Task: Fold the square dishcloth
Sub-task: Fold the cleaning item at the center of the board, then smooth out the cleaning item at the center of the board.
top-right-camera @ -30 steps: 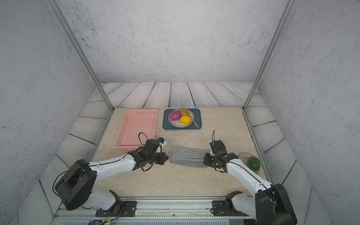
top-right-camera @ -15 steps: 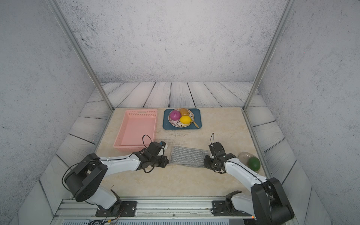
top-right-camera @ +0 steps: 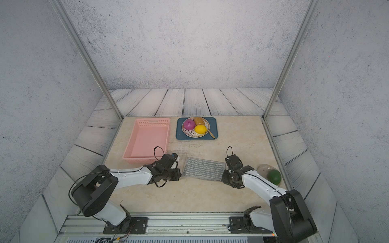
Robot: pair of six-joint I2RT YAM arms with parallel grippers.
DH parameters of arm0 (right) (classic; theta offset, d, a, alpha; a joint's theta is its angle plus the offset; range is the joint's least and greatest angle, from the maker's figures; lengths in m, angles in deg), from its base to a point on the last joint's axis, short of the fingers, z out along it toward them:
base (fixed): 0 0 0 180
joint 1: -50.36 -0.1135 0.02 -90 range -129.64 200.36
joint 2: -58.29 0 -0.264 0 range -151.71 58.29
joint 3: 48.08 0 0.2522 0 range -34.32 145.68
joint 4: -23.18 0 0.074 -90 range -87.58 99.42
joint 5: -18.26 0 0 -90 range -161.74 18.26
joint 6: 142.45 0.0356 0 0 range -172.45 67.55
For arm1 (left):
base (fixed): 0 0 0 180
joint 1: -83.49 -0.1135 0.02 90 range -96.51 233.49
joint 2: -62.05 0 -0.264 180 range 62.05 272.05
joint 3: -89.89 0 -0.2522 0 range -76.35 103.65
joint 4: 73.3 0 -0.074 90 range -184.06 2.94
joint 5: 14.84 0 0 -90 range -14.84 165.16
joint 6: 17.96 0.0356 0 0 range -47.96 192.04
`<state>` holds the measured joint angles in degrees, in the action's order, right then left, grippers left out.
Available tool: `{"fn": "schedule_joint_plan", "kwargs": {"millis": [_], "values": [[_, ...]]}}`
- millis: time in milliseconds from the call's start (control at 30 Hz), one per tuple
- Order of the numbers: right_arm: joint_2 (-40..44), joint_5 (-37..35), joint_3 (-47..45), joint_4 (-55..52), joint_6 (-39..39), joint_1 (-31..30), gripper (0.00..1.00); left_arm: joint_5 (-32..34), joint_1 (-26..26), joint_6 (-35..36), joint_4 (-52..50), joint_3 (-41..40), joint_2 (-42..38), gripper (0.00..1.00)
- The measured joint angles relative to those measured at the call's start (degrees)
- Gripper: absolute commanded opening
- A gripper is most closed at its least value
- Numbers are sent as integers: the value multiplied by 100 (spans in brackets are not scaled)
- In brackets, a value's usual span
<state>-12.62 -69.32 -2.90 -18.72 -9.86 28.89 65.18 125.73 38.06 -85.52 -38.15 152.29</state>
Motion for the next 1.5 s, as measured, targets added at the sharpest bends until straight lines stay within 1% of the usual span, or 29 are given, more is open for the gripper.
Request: {"fn": "schedule_joint_plan", "kwargs": {"millis": [33,67,100,300,400,500,533,600,700,833,1033,1233,1400,1500], "values": [[-59,-55,2,-24,24,0,29,42,0,-42,0,0,0,39],[-103,-83,20,-44,33,0,29,28,0,-55,39,-2,-2,45],[-131,-109,76,-50,35,0,29,48,0,-83,74,4,-11,49],[-190,-345,402,-214,13,0,29,111,4,-107,-79,0,-249,63],[-70,-520,608,-365,-11,0,29,203,4,-92,-260,0,-634,63],[92,-623,774,-444,-39,0,29,275,4,-72,-407,44,-1034,59],[116,-627,820,-442,-55,0,29,299,4,-57,-439,87,-1123,56],[87,-599,940,-398,-90,0,29,308,4,4,-487,249,-1176,46],[-98,-505,1117,-254,-114,0,28,210,4,94,-479,553,-990,36],[-588,-326,1377,87,-125,0,28,22,4,216,-306,1003,-396,28],[-1316,-310,1580,424,-118,0,27,-125,4,293,-92,1526,719,25],[-1985,-391,1751,632,-114,28,26,-94,-31,295,-83,1963,1528,22],[-2549,-461,2164,752,-175,120,25,-81,-219,247,37,2288,1987,21],[-2914,-498,2544,824,-278,197,24,-55,-334,221,103,2341,2028,22]]}}
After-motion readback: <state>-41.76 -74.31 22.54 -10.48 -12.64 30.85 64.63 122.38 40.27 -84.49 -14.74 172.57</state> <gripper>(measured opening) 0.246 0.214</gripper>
